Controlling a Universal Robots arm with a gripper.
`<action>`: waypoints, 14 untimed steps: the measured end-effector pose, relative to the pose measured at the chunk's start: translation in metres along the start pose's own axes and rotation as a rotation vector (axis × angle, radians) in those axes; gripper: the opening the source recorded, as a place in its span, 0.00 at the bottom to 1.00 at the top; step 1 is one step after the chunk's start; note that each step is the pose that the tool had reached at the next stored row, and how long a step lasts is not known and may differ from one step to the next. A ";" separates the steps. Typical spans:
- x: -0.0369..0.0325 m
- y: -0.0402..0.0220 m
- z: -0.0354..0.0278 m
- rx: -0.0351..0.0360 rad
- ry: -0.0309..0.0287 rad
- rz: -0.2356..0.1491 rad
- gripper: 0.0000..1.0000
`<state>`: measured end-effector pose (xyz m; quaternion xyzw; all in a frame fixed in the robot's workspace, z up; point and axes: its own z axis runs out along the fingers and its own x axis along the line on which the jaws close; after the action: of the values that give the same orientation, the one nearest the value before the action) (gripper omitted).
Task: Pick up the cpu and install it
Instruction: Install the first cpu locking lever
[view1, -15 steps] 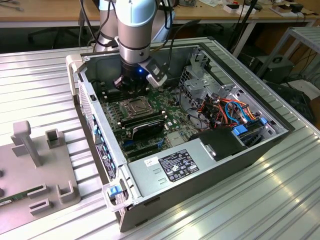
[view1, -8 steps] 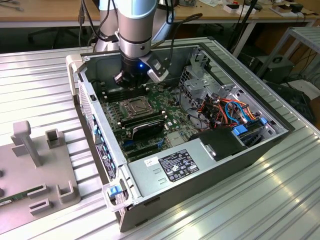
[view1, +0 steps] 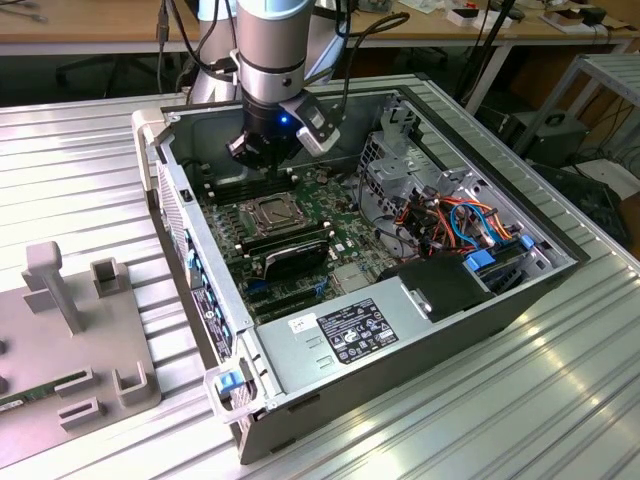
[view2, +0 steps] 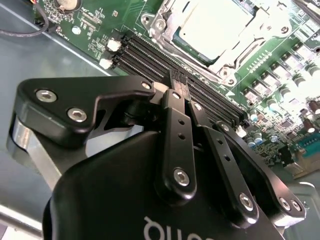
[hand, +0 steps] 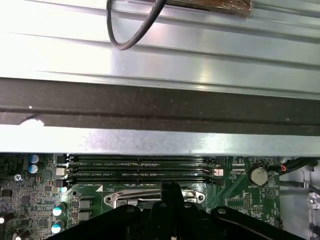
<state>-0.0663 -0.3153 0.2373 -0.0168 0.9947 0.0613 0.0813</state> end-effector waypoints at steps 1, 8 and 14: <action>0.0000 0.0000 0.0000 -0.0001 0.0000 0.000 0.11; 0.0000 -0.0001 0.0005 -0.0007 0.0507 0.006 0.11; -0.0004 -0.0001 0.0006 -0.0003 0.0897 0.011 0.11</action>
<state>-0.0658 -0.3153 0.2368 -0.0141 0.9974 0.0611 0.0363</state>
